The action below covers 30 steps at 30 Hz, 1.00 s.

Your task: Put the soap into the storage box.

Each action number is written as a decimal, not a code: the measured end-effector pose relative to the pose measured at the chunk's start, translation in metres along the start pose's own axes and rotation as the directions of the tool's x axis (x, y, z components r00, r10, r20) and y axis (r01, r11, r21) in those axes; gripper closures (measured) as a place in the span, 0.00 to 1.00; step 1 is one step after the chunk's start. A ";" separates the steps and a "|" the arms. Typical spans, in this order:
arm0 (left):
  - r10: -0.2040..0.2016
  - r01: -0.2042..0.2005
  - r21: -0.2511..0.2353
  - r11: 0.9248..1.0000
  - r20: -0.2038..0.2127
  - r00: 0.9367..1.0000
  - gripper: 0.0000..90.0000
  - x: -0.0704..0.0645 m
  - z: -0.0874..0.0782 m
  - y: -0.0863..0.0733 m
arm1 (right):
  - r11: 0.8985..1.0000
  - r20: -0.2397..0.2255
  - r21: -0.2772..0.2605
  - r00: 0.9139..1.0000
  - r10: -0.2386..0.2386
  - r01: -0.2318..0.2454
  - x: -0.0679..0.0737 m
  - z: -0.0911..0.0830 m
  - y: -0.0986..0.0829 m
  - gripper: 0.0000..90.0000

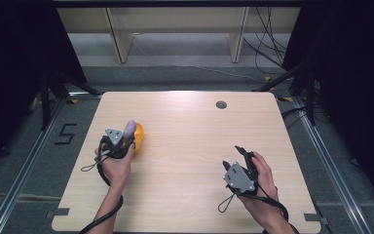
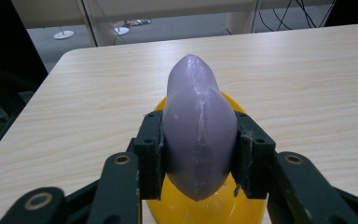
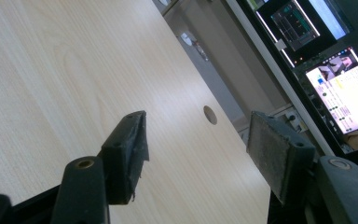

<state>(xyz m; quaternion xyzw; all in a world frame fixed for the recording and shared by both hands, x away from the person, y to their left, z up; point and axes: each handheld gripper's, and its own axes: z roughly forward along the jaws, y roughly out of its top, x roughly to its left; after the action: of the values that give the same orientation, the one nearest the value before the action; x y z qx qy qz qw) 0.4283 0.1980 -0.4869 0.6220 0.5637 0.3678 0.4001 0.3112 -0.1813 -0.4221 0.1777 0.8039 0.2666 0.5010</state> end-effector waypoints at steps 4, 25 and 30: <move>-0.003 0.003 0.014 1.000 -0.003 1.000 0.65 -0.001 0.004 -0.003 | 1.000 -0.002 0.005 1.000 0.011 -0.011 0.001 0.000 0.000 0.43; -0.004 0.004 0.058 0.998 0.003 1.000 0.65 -0.004 0.011 -0.007 | 1.000 -0.015 0.002 1.000 0.005 -0.005 0.001 0.001 0.000 0.42; 0.000 -0.001 0.098 0.995 0.013 1.000 0.65 -0.003 0.013 -0.007 | 1.000 -0.014 0.002 1.000 -0.011 0.011 0.000 0.001 0.000 0.42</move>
<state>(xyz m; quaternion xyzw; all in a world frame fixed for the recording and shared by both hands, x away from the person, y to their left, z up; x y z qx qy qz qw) 0.4368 0.1948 -0.4990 0.6432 0.5783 0.3359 0.3727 0.3119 -0.1808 -0.4226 0.1718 0.8086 0.2641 0.4969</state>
